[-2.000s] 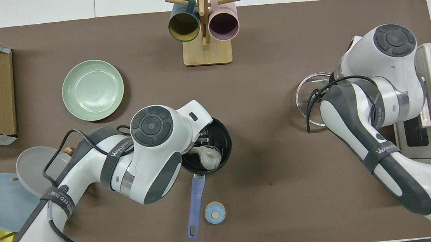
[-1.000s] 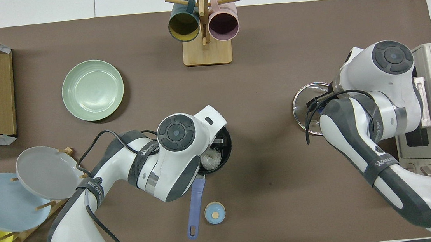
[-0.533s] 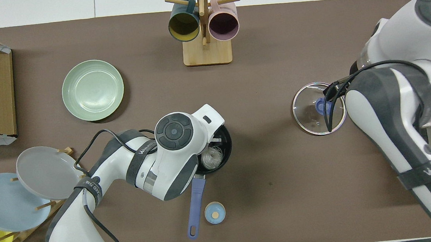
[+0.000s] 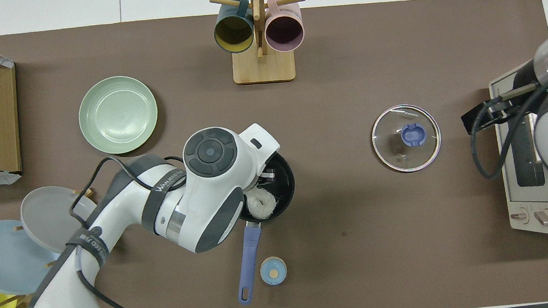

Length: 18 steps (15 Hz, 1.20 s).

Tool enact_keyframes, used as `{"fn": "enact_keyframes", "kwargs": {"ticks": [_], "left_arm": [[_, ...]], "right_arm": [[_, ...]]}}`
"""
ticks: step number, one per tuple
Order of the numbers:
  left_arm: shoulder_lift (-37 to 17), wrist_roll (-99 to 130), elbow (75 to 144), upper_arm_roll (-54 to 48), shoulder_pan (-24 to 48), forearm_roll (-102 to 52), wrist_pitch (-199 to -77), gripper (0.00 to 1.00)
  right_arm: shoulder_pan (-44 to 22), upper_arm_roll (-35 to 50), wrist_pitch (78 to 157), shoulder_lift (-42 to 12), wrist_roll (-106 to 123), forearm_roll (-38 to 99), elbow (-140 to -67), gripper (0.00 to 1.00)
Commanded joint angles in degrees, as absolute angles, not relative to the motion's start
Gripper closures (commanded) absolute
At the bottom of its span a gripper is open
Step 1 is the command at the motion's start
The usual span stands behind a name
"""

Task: Transfer vermicelli from pot to plate
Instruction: 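Lift the vermicelli from the pot with the left gripper while the right gripper withdraws, then carry the vermicelli over the pale green plate with the left gripper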

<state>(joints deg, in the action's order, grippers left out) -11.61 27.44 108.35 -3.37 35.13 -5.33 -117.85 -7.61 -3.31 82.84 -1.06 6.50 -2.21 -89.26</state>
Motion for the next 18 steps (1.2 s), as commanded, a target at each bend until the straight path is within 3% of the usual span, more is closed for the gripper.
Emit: {"fn": "enact_keyframes", "kwargs": {"ticks": [1,3,9,13,18], "left_arm": [[-9.1,27.0,102.7,-3.5,32.5,-7.5,-107.6,1.0],[-8.1,27.1,98.4,-2.9,32.2,-8.9,-102.1,1.0],[-7.1,22.0,89.0,-3.0,19.6,-11.5,-92.2,1.0],[-8.0,11.2,89.2,-2.9,10.1,-11.3,-95.8,1.0],[-17.1,0.9,89.3,-2.9,3.9,-10.3,-106.4,1.0]], "right_arm": [[-5.9,-3.0,81.0,0.1,6.1,-2.1,-89.7,0.0],[-5.6,-3.0,79.5,0.8,5.7,-2.2,-90.1,0.0],[-5.3,-2.8,80.7,1.6,2.1,-2.1,-91.5,0.0],[-4.0,-2.6,79.9,1.3,1.5,-1.5,-91.4,0.0],[-3.3,-2.4,78.0,-2.8,0.9,-1.3,-88.6,0.0]]}}
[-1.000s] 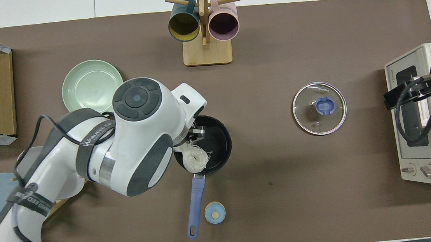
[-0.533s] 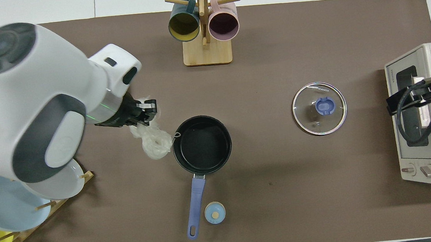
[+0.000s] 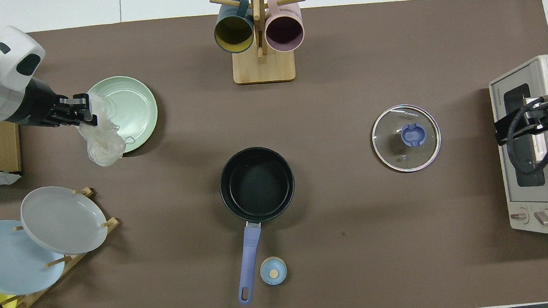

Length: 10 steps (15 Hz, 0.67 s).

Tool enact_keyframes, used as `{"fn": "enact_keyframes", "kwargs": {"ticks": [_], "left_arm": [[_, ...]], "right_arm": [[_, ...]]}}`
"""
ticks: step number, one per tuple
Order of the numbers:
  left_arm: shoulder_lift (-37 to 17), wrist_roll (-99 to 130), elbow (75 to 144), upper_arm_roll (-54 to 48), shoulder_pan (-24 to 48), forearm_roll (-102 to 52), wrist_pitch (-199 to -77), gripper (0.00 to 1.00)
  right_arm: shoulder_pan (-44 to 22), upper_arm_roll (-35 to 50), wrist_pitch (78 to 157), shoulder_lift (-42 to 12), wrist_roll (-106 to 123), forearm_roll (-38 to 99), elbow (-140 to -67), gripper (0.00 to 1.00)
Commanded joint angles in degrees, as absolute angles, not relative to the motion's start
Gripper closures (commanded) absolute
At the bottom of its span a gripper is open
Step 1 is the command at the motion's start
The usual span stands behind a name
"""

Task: Transfer vermicelli from pot to plate
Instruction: 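Carry the vermicelli over the pale green plate with the left gripper, then lower the vermicelli onto the plate and open the left gripper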

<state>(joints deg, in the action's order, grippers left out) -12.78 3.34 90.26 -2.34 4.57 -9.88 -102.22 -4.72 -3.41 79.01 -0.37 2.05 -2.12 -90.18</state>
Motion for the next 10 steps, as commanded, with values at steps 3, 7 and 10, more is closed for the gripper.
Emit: {"fn": "enact_keyframes", "kwargs": {"ticks": [3,7,10], "left_arm": [[-21.3,-0.8,89.3,-2.9,3.2,-8.8,-109.9,1.0],[-24.1,-3.7,91.3,-2.9,3.0,-7.2,-115.2,1.0],[-26.1,-4.0,90.9,-2.9,2.7,-6.9,-117.1,1.0]], "right_arm": [[-2.9,-2.1,77.3,-2.5,1.2,-1.3,-88.3,0.0],[-2.8,-2.1,77.9,-0.8,1.1,-1.2,-88.0,0.0],[-3.0,-2.2,77.3,0.2,1.1,-1.2,-88.7,0.0]]}}
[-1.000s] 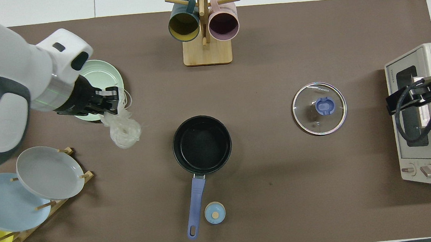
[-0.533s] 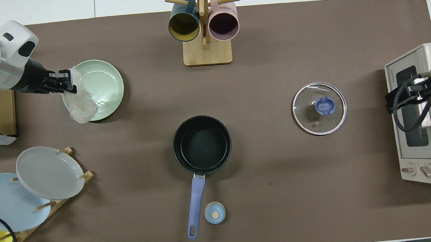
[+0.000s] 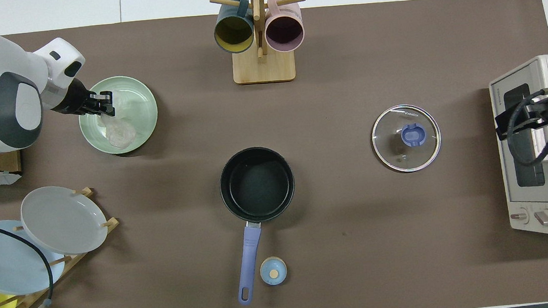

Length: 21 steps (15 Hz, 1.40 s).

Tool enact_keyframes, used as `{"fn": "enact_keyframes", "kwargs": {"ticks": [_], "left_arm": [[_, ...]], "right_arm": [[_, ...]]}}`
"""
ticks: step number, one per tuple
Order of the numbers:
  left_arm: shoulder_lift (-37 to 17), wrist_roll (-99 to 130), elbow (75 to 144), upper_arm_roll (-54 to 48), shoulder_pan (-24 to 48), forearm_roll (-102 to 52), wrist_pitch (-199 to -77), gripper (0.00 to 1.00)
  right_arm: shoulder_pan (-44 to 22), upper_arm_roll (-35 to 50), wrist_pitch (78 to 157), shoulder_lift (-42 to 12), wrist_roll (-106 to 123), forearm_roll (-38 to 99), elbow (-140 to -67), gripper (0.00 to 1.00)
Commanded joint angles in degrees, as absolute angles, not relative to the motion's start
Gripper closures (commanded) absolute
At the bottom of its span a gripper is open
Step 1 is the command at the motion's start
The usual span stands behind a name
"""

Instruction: Transfer vermicelli from pot to plate

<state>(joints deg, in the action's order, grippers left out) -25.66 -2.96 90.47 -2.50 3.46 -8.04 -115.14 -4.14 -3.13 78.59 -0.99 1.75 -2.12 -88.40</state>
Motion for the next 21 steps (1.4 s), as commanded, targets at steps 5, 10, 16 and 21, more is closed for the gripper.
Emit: {"fn": "enact_keyframes", "kwargs": {"ticks": [5,10,16,21], "left_arm": [[-27.2,-9.1,91.1,-2.9,1.8,-6.2,-120.2,1.0],[-28.7,-9.4,92.2,-2.9,2.3,-6.0,-124.4,1.0],[-28.7,-11.9,92.0,-2.9,2.5,-6.0,-123.9,0.01],[-26.1,-11.3,88.7,-2.9,2.5,-6.1,-116.4,0.0]], "right_arm": [[-3.4,-2.2,77.9,0.6,1.1,-1.2,-88.9,0.0],[-2.6,-2.6,78.0,0.6,0.7,-1.2,-88.7,0.0],[-2.6,-2.7,78.2,0.7,0.6,-1.1,-88.3,0.0],[-2.0,-2.8,83.9,1.1,0.9,-1.1,-90.4,0.0]]}}
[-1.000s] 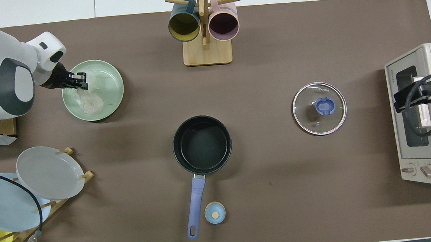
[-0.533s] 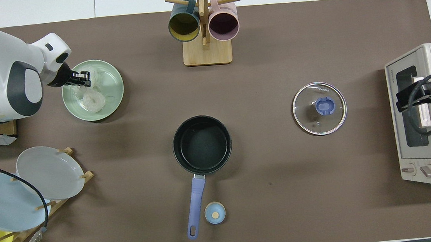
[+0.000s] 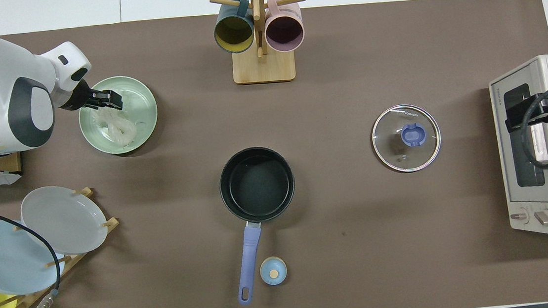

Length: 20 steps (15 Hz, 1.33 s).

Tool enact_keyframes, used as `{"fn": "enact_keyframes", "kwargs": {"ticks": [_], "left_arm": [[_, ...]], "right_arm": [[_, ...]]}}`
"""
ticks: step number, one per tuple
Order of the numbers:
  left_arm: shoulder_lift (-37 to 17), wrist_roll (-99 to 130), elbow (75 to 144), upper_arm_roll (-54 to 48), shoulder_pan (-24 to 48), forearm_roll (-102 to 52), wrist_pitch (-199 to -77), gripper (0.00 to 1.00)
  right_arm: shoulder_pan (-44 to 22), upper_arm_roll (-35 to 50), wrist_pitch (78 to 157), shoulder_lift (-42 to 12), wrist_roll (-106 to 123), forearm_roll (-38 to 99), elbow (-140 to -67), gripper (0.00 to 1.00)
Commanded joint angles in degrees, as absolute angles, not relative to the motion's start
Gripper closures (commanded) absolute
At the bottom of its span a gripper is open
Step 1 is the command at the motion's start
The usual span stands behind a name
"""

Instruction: Transfer vermicelli from pot to plate

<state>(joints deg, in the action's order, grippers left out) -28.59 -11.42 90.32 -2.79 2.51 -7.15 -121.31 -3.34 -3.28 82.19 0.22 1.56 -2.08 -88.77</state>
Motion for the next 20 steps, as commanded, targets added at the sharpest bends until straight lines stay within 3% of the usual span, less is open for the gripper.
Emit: {"fn": "enact_keyframes", "kwargs": {"ticks": [1,9,14,20], "left_arm": [[-24.3,-10.5,88.6,-2.9,2.6,-6.1,-114.5,0.0],[-9.2,-2.6,89.8,-3.3,3.0,-1.7,-100.5,0.0],[-2.5,-2.5,92.8,-3.3,2.8,-1.7,-92.7,0.0],[5.7,1.5,102.6,-3.3,4.6,-0.5,-91.9,0.0]], "right_arm": [[-2.0,-2.8,84.0,1.1,0.9,-1.1,-90.5,0.0],[-1.4,-2.8,84.2,2.0,0.7,-1.1,-92.0,0.0],[-1.5,-2.8,83.8,2.1,1.1,-1.1,-92.1,0.0],[-1.5,-2.8,83.8,2.1,1.0,-1.2,-92.1,0.0]]}}
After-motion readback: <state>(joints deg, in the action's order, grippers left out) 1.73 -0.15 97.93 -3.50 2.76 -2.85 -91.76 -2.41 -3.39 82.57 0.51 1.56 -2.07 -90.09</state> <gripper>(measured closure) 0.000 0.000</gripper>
